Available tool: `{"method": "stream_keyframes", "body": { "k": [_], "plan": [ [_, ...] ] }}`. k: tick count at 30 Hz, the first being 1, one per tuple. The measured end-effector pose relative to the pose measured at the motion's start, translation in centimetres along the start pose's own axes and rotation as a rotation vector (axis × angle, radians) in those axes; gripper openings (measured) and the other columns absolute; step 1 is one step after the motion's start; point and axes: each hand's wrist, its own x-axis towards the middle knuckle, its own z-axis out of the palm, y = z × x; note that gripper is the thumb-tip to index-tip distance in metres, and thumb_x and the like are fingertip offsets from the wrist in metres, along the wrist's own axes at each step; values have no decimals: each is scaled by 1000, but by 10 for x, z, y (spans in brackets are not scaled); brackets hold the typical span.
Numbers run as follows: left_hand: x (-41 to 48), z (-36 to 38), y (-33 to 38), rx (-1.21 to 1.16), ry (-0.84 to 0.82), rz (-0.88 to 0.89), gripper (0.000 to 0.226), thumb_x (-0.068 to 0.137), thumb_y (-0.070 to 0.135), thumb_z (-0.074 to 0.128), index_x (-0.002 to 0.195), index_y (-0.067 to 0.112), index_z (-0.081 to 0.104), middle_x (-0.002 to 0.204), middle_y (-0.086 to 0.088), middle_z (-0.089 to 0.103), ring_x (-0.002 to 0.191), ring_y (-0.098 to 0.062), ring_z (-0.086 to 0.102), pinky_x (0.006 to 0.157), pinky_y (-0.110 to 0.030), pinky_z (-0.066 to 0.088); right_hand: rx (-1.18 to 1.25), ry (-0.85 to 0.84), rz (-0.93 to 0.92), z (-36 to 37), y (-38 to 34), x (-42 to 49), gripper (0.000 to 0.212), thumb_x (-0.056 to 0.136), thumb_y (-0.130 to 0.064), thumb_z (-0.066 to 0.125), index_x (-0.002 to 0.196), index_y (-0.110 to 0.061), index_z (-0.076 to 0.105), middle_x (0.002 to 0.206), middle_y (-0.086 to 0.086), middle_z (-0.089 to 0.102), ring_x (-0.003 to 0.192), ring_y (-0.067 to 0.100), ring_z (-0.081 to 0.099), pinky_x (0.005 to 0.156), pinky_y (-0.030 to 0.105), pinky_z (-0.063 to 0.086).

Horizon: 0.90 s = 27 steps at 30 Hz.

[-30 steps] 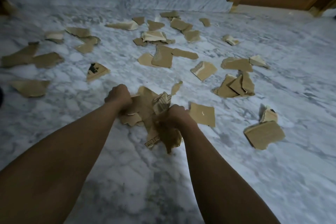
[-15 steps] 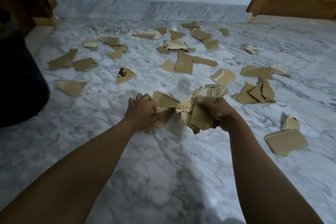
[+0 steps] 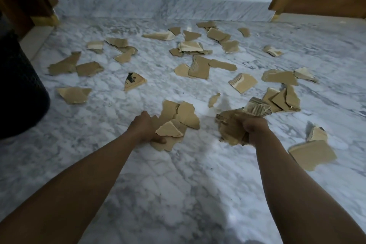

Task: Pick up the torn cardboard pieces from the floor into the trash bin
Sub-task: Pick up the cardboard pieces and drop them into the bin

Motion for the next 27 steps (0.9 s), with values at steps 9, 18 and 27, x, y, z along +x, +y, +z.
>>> {"method": "stream_keyframes", "body": {
  "k": [9, 18, 27],
  "plan": [
    [2, -46, -22, -28, -302, -27, 49, 70, 42, 83, 105, 12, 66, 104, -8, 66, 92, -22, 64, 63, -32, 56, -315, 80, -71, 15, 14, -4, 48, 69, -35, 86, 97, -6, 61, 98, 13, 62, 89, 33, 67, 55, 39, 58],
    [3, -59, 11, -451, -117, 24, 50, 84, 47, 70, 122, 17, 59, 112, 0, 65, 96, -17, 58, 77, -33, 47, -200, -7, -118, 22, 23, -11, 24, 75, -17, 83, 84, -13, 61, 82, 10, 67, 71, 28, 68, 62, 43, 61],
    [0, 11, 59, -37, 161, -147, 100, 62, 64, 68, 141, 15, 29, 142, -10, 34, 130, -30, 33, 96, -47, 35, -202, -8, -142, 23, 25, -9, 28, 73, -21, 85, 87, -12, 62, 87, 11, 69, 75, 31, 70, 59, 39, 57]
  ]
}}
